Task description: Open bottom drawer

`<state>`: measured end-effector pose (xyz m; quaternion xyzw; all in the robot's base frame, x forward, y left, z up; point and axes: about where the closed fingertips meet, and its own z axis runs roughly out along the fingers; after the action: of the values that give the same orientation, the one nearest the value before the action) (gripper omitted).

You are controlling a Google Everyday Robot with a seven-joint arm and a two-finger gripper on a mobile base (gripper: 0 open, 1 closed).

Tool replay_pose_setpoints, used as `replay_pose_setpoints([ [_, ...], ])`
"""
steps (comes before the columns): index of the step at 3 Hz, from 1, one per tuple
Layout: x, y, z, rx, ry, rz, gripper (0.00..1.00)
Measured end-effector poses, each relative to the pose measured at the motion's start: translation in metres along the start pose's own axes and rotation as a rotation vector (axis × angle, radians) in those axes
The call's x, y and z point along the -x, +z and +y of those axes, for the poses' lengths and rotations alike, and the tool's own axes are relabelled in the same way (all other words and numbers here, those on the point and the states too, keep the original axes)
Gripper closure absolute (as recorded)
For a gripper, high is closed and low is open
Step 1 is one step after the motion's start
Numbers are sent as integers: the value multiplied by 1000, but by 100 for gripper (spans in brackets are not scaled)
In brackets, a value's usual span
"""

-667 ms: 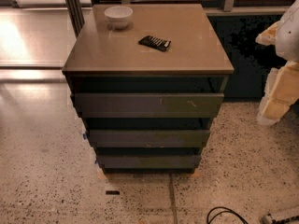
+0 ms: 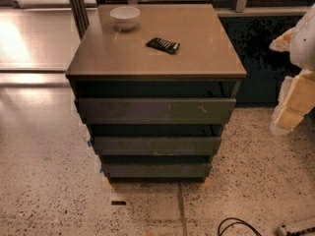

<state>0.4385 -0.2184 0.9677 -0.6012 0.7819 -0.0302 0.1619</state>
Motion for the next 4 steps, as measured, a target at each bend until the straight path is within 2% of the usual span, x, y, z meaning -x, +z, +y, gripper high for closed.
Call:
replay_pose_setpoints([
  [2,-24,74,19,34,11,-51,0],
  [3,-30,118,33,48,-34,-42,0],
  [4,-30,175,58,104,-46,-62,0],
])
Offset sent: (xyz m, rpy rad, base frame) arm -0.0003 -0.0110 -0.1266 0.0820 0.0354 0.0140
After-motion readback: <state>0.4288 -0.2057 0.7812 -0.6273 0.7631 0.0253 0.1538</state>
